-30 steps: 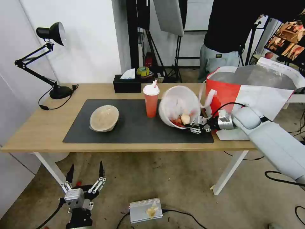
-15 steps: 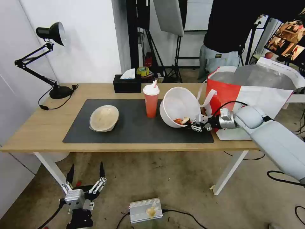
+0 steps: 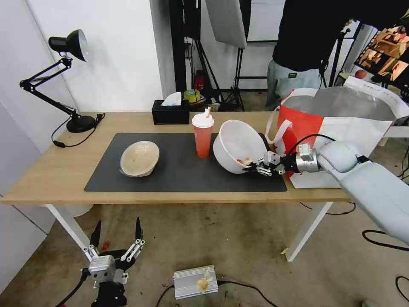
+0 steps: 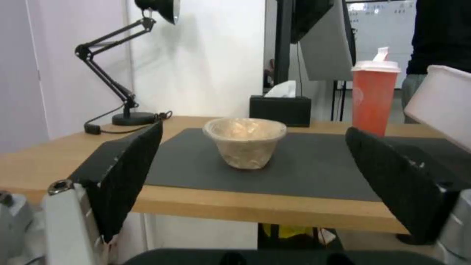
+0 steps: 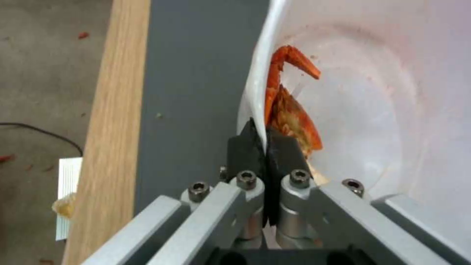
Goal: Pick up the trash from the table and place it into the takeout bag.
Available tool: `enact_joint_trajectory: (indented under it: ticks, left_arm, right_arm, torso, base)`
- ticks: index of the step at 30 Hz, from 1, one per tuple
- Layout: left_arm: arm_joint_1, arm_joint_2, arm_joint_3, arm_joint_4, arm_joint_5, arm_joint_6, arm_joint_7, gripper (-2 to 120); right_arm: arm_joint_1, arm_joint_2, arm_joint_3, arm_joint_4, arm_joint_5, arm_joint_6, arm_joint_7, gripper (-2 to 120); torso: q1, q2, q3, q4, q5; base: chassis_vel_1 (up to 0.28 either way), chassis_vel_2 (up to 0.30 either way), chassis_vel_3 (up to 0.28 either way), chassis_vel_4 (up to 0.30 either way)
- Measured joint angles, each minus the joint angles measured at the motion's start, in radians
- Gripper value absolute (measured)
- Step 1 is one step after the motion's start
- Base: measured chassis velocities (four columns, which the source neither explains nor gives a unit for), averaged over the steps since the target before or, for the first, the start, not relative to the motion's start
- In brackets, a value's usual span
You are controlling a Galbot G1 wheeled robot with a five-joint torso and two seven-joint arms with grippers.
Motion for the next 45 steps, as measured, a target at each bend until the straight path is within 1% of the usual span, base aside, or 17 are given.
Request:
enact_joint_trajectory:
  ticks: [7,11,29,38,45]
  left_arm:
    - [0.007,-0.003,0.012,-0.001,0.013,-0.007,0.0,100]
    - [0.007,-0.002,0.019,-0.004,0.017,-0.01,0.0,100]
    - [0.011,0.014,0.022,-0.018,0.011,-0.015,-0.002,100]
    - [0.012,0.01,0.024,-0.023,0.012,-0.016,-0.004,100]
    - [0.012,-0.004,0.04,-0.025,0.025,-0.016,-0.004,100]
  right_arm:
    - [-0.018,-0.034,0.023,0.058,0.021,-0.006,0.002,0]
    - [-0.035,-0.068,0.045,0.108,0.043,-0.014,0.007,0]
    - [-0.067,-0.173,0.119,0.248,0.134,-0.041,0.013,0]
    - [-0.051,-0.189,0.125,0.299,0.201,-0.057,0.024,0]
    - [-0.027,-0.19,0.124,0.311,0.232,-0.06,0.042,0]
  torso:
    - [0.0,0.0,0.0,0.0,0.0]
    - [0.0,0.0,0.0,0.0,0.0]
    - [0.0,0.0,0.0,-0.0001,0.0]
    - [0.0,0.0,0.0,0.0,0.0]
    - [0.0,0.0,0.0,0.0001,0.0]
  base:
    - [0.0,0.0,0.0,0.0]
    - [0.0,0.0,0.0,0.0]
    - [0.0,0.0,0.0,0.0]
    - [0.0,0.0,0.0,0.0]
    - [0.0,0.0,0.0,0.0]
